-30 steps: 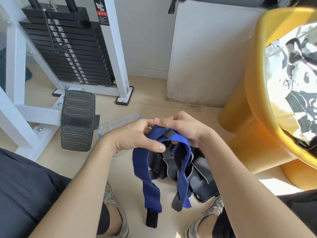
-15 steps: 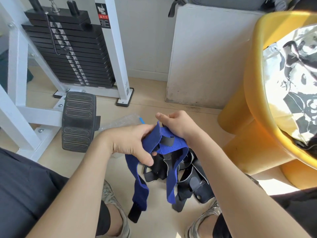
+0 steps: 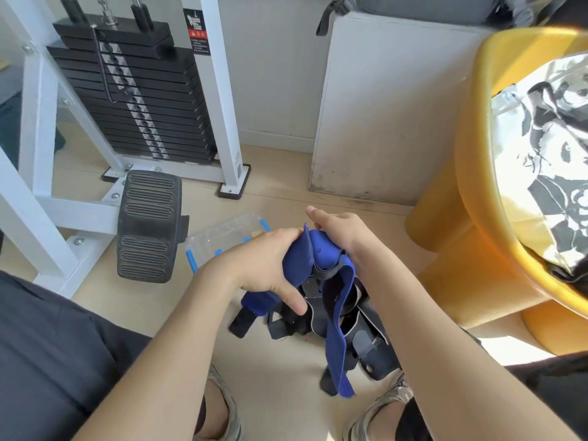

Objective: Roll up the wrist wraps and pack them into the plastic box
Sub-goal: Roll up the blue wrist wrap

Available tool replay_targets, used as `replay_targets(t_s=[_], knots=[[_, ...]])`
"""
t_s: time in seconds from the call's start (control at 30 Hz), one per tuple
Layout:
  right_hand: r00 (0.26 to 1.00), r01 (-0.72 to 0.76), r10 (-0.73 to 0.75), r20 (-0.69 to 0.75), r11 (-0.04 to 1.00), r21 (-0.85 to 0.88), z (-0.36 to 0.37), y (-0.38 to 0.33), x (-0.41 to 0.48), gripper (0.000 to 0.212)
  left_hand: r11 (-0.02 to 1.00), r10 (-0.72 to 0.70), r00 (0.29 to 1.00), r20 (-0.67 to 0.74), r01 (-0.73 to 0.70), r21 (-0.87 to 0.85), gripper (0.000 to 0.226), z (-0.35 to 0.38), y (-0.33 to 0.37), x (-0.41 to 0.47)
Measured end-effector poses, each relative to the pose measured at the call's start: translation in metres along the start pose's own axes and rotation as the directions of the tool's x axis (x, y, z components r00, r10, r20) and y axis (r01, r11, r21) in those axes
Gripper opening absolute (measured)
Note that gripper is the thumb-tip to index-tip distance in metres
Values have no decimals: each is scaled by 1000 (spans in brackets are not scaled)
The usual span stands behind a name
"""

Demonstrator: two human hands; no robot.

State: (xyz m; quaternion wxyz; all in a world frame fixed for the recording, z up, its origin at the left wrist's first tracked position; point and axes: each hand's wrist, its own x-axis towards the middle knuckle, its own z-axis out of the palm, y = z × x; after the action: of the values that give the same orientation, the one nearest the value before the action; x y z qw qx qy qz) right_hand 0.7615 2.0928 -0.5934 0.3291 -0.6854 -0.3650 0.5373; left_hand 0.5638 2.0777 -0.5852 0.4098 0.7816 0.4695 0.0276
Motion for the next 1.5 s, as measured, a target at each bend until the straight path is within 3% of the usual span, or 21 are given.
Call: replay_targets(t_s=[0.1,0.2,0.37,0.5,0.57,0.67,0.73,0.77,0.87,0.97,1.0,1.07,1.13,1.23,1.3,1.37,1.5], knots=[[987,157,-151,45,974,-166,-2,-3,0,51,946,85,991,106,-47,-322,63,-6,-1,-4],[966,254,-243,85,951,-174,3,-7,-2,46,822,105,989,108,-25,-569,76,-5,-3,-6],[931,362,-334,147,895,-260,8,-8,-6,52,759,69,991,114,22,-650,56,-5,-4,-8],[920,374,-334,204,905,-204,12,-5,-3,61,719,162,947,276,78,-690,45,-2,-6,-12],[912,382,-341,227,908,-172,11,-2,-1,56,725,195,946,260,40,-688,39,-2,-6,-12],[906,326,-290,309,942,-73,5,5,4,52,717,195,963,184,-12,-697,30,-5,-9,-13],[895,200,-179,409,980,-10,-4,17,9,60,688,174,974,147,-14,-725,28,-7,-9,-13],[842,143,-149,518,988,52,-10,27,12,63,670,171,977,130,-19,-742,29,-7,-8,-13],[581,19,-204,788,971,238,-24,68,17,78,659,152,986,61,-55,-750,27,-5,-7,-12],[495,6,-135,858,988,152,-38,96,17,122,655,121,993,3,-77,-752,33,-2,-6,-9],[490,16,-97,866,995,102,-40,99,16,124,646,104,994,-29,-90,-758,31,-2,-5,-7],[551,12,56,833,997,-75,-38,102,16,105,636,77,992,-103,-128,-761,27,-1,-4,-4],[650,-19,189,736,972,-233,-33,109,19,70,645,55,987,-150,-150,-749,28,-1,-5,-2],[810,-75,245,532,944,-321,-27,124,30,35,660,27,982,-185,-156,-735,30,5,-6,0],[889,-116,260,377,924,-364,-25,125,34,27,656,3,979,-204,-156,-739,29,7,-7,0],[954,-95,183,238,936,-339,-22,117,38,26,652,-22,976,-217,-150,-743,26,7,-8,1],[995,-6,22,95,986,-169,-19,82,46,27,611,-120,970,-211,-95,-786,25,14,-10,3]])
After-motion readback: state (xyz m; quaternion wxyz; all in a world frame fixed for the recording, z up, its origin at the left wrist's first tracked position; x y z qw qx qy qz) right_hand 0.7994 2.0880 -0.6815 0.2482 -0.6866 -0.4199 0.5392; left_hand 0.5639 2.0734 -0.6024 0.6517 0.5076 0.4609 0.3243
